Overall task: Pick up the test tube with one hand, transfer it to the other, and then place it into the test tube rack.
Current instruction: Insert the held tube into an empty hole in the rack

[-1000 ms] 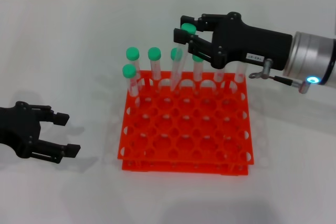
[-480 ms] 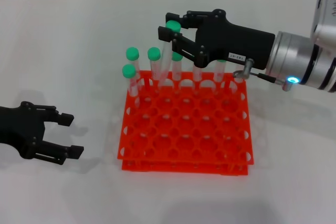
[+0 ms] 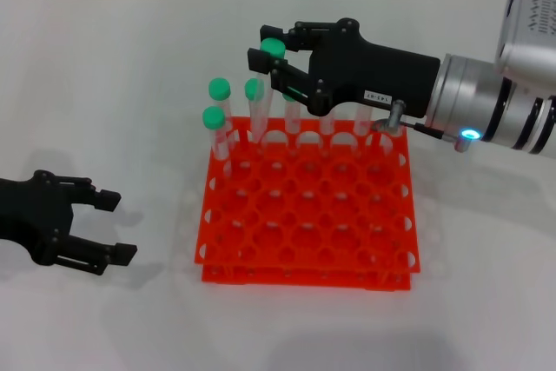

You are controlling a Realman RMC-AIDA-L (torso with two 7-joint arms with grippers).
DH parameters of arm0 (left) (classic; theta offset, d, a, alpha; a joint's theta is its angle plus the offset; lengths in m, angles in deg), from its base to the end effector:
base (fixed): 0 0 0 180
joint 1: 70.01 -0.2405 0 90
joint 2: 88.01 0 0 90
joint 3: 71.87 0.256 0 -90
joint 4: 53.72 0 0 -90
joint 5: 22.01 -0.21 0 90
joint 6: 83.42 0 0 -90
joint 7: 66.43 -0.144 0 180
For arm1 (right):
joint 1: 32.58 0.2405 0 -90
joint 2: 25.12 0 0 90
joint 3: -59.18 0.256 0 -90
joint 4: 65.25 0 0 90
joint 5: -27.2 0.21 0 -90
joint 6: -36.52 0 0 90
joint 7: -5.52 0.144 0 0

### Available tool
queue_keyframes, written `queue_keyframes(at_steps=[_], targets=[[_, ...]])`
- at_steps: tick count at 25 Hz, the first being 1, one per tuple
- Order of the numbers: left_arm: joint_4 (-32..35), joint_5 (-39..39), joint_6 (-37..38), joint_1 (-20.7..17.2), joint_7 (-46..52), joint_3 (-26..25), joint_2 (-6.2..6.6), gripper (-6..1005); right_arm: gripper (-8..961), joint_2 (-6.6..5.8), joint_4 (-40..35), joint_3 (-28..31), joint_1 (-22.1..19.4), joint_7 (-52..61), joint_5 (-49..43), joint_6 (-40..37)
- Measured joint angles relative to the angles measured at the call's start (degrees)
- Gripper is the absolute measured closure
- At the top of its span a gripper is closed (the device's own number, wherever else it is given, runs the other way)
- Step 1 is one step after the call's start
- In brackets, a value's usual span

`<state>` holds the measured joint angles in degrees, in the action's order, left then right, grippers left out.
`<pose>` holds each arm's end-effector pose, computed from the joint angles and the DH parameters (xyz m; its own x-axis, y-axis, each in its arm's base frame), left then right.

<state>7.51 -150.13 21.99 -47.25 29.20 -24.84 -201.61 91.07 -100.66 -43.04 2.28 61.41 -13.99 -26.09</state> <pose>-0.2879 0.2882 0.0699 0.8826 0.4576 0.1075 0.4667 -0.8803 -0.0849 0.1421 0.3613 -0.0664 0.7082 0.0023 -0.7060 -0.2492 -0.9348 -0.2531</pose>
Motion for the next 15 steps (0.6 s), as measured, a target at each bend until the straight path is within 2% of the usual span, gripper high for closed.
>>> queue_keyframes(at_steps=[15], targets=[[-1.28, -0.11, -0.89, 0.03, -1.35, -0.2, -0.11, 117, 682, 0.0, 0.33, -4.96, 0.13, -2.72, 4.89, 3.19]])
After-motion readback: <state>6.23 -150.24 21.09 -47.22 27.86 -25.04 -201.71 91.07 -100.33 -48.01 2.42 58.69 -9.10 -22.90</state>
